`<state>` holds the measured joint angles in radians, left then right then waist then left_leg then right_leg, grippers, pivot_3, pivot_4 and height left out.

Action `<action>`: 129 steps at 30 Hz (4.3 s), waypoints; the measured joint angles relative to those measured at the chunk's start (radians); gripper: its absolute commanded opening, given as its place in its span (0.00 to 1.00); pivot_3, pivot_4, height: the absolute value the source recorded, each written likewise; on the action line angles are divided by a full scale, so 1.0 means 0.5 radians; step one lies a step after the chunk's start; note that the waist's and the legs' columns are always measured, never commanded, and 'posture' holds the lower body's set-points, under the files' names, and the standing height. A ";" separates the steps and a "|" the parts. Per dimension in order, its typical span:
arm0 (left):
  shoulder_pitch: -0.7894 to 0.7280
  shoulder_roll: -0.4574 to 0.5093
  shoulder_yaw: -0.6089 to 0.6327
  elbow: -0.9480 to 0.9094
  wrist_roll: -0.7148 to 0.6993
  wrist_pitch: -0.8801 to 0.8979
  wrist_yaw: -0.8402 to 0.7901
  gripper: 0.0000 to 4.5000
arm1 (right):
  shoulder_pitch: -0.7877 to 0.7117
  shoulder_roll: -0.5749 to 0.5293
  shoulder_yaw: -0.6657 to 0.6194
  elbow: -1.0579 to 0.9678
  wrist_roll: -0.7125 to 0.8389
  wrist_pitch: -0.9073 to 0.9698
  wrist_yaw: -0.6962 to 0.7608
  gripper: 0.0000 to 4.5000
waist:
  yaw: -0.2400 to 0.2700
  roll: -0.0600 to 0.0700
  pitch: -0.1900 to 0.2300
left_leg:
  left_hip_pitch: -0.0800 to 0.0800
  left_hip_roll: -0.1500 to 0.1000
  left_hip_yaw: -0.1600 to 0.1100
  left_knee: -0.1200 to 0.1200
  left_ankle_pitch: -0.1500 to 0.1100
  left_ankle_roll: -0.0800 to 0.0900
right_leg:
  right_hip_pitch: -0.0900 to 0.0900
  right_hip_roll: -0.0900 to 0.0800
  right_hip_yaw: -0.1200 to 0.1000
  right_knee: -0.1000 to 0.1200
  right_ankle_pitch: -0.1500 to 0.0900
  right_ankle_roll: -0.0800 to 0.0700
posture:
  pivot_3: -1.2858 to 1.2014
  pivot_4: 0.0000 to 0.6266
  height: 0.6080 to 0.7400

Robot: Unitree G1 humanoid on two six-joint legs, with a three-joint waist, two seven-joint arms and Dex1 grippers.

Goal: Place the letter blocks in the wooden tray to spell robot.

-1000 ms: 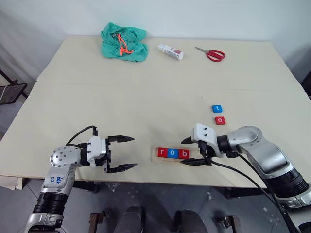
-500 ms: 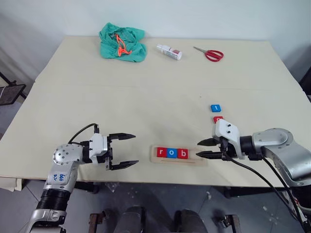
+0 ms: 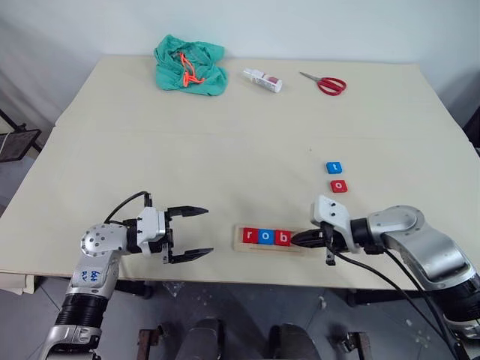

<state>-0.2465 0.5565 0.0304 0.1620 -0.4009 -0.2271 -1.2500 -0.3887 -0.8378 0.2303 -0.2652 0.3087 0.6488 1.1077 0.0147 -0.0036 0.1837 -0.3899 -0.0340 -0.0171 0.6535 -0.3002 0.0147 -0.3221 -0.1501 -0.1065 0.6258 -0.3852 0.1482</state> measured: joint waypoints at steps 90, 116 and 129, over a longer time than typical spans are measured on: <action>-0.178 -0.009 -0.023 0.181 -0.001 -0.013 -0.126 1.00 | 1.082 0.557 -1.377 -0.494 0.294 0.111 -1.100 0.99 | 0.016 0.000 0.000 | 0.003 -0.001 0.002 -0.004 0.000 0.000 | 0.000 0.000 0.003 0.002 0.000 0.000 | 0.52 0.24 1.00; -0.160 -0.008 -0.016 0.145 -0.001 0.001 -0.113 1.00 | 0.442 0.612 -1.069 -0.055 0.219 0.078 -1.335 0.99 | -0.020 0.001 0.000 | 0.004 -0.003 0.001 -0.006 0.001 -0.001 | 0.000 -0.001 0.004 0.003 0.000 0.000 | 0.52 0.24 1.00; -0.022 0.023 0.017 -0.013 -0.004 0.046 -0.021 1.00 | -0.073 0.704 -0.829 0.901 -0.058 -0.442 -1.315 0.99 | -0.038 0.001 0.000 | 0.004 -0.001 0.001 -0.007 0.001 -0.001 | -0.002 0.000 0.003 0.004 0.000 0.000 | 0.52 0.24 1.00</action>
<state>-0.2575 0.5681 0.0391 0.1555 -0.4027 -0.2043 -1.2603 -0.4254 -0.4859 -0.1841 0.1852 0.2795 0.4278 0.4503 -0.0044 -0.0032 0.1835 -0.3880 -0.0346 -0.0165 0.6503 -0.2996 0.0142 -0.3230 -0.1503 -0.1049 0.6276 -0.3852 0.1482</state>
